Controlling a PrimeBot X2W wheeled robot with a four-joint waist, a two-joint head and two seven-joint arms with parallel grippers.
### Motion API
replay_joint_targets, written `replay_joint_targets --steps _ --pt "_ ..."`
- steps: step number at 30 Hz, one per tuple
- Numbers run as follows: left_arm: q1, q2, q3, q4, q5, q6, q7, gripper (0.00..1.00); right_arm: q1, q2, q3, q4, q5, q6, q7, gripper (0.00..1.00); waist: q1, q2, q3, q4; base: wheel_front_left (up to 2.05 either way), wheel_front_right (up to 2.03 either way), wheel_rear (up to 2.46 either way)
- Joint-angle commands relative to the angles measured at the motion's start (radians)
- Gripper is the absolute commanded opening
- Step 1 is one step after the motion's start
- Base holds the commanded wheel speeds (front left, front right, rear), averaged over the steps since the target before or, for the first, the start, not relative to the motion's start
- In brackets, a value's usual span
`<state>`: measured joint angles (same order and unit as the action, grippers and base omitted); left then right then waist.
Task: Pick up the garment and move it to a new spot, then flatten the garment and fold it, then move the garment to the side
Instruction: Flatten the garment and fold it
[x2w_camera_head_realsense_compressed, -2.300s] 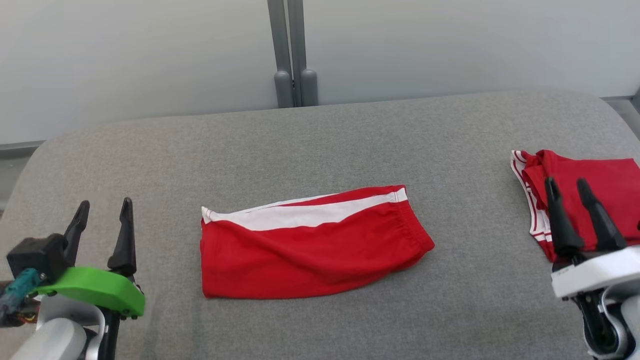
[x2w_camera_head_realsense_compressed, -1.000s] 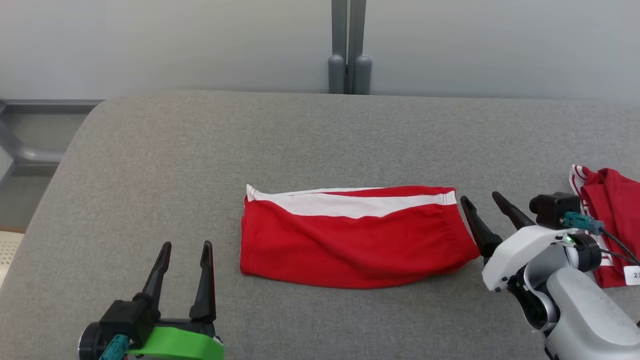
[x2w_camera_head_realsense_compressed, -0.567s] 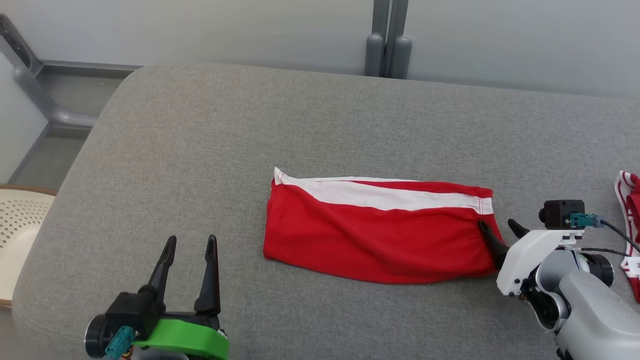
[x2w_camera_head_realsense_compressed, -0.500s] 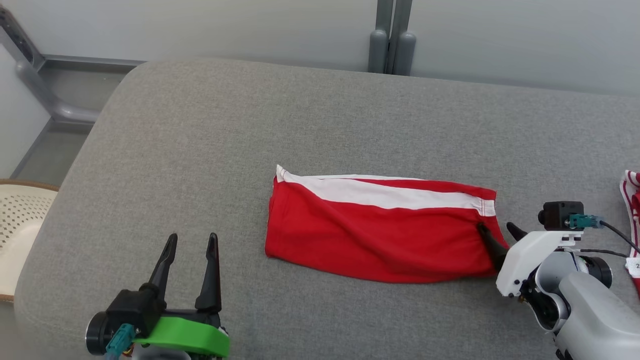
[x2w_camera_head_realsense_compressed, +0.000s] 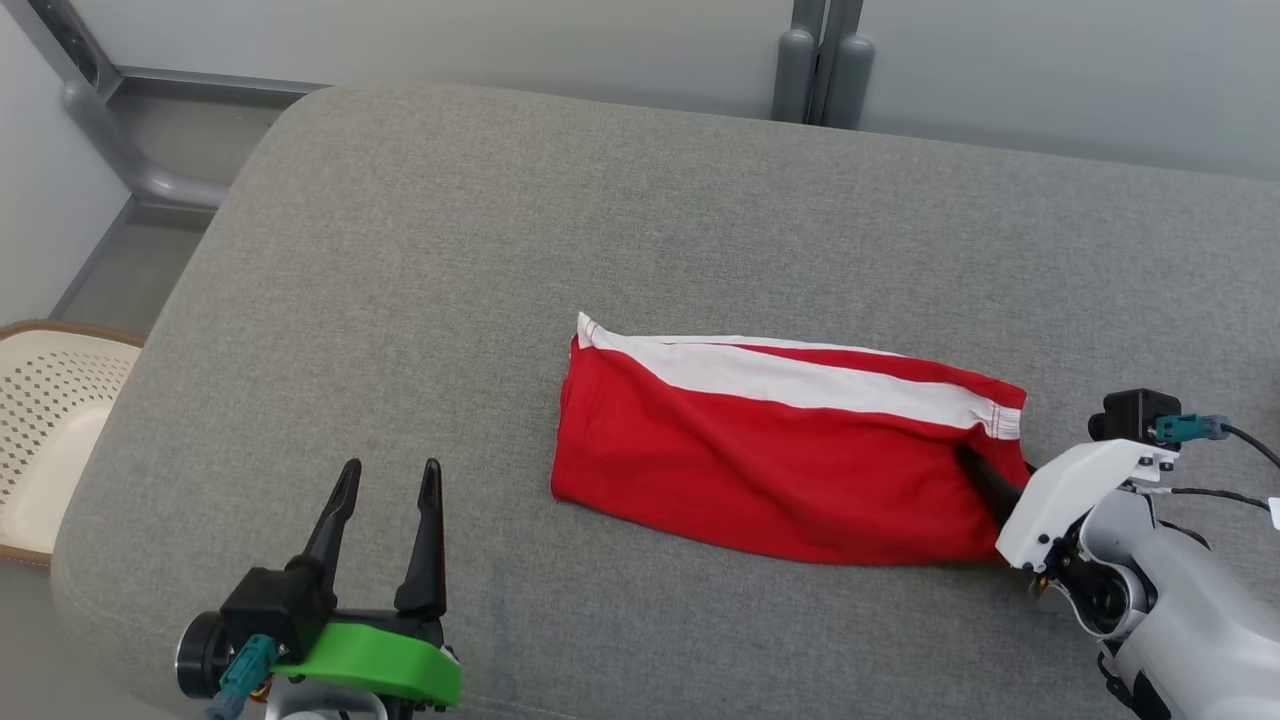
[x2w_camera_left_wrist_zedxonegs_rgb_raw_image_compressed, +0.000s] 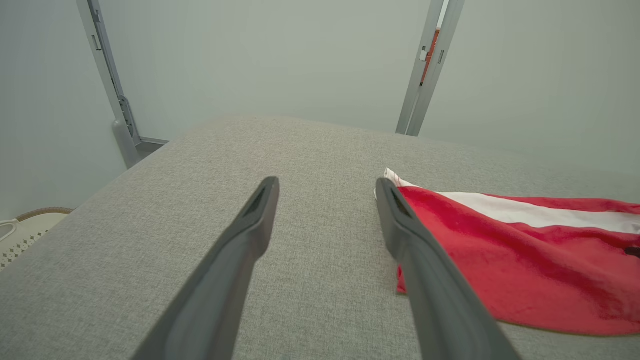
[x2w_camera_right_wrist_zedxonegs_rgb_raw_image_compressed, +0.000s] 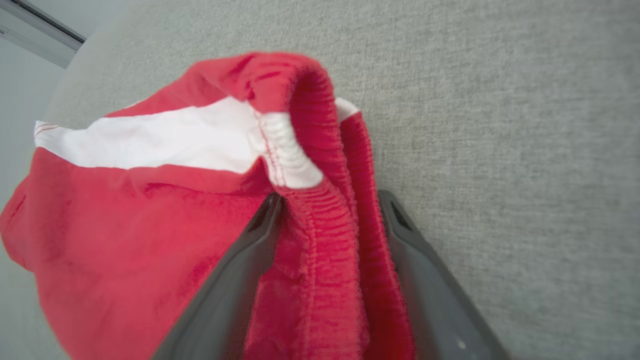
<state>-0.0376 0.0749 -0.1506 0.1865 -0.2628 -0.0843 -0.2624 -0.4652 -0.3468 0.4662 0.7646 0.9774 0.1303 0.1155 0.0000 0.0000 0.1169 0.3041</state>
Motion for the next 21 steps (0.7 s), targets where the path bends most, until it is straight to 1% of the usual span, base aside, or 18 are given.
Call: replay_joint_targets --steps 1,2,5,10,12,15,21 --pt "-0.018 -0.002 0.005 0.002 0.005 -0.005 -0.003 1.00 0.009 0.015 0.009 0.018 0.019 0.001 0.004 0.31 0.0000 0.0000 -0.004 -0.002 0.00 0.00 0.00" --pt "-0.017 -0.003 0.006 0.005 0.005 -0.005 -0.003 1.00 0.001 0.019 0.010 0.022 0.034 0.001 0.002 0.00 0.0000 0.0000 -0.006 -0.006 0.00 0.00 0.00" --pt "-0.012 -0.002 0.011 0.010 0.006 -0.007 -0.003 1.00 -0.022 0.027 0.023 0.011 0.068 0.001 0.009 0.00 0.0000 0.0000 -0.011 -0.018 0.00 0.00 0.00" --pt "-0.006 -0.001 0.016 0.019 0.008 -0.010 -0.003 1.00 -0.037 -0.004 0.030 -0.033 0.134 0.001 0.020 0.00 0.0000 0.0000 -0.027 -0.054 0.00 0.00 0.00" --pt "0.002 0.001 0.021 0.021 0.006 -0.011 -0.003 1.00 -0.036 -0.023 0.031 -0.058 0.169 0.001 0.037 0.00 0.0000 0.0000 -0.035 -0.079 0.00 0.00 0.00" --pt "0.012 0.003 0.020 0.030 0.004 -0.013 -0.003 1.00 -0.028 -0.072 0.024 -0.104 0.224 0.001 0.078 0.00 0.0000 0.0000 -0.047 -0.119 0.00 0.00 0.00" --pt "0.010 0.001 0.010 0.045 0.002 -0.020 -0.003 1.00 -0.015 -0.188 0.015 -0.170 0.288 0.001 0.155 0.00 0.0000 0.0000 -0.059 -0.182 0.00 0.00 0.00"
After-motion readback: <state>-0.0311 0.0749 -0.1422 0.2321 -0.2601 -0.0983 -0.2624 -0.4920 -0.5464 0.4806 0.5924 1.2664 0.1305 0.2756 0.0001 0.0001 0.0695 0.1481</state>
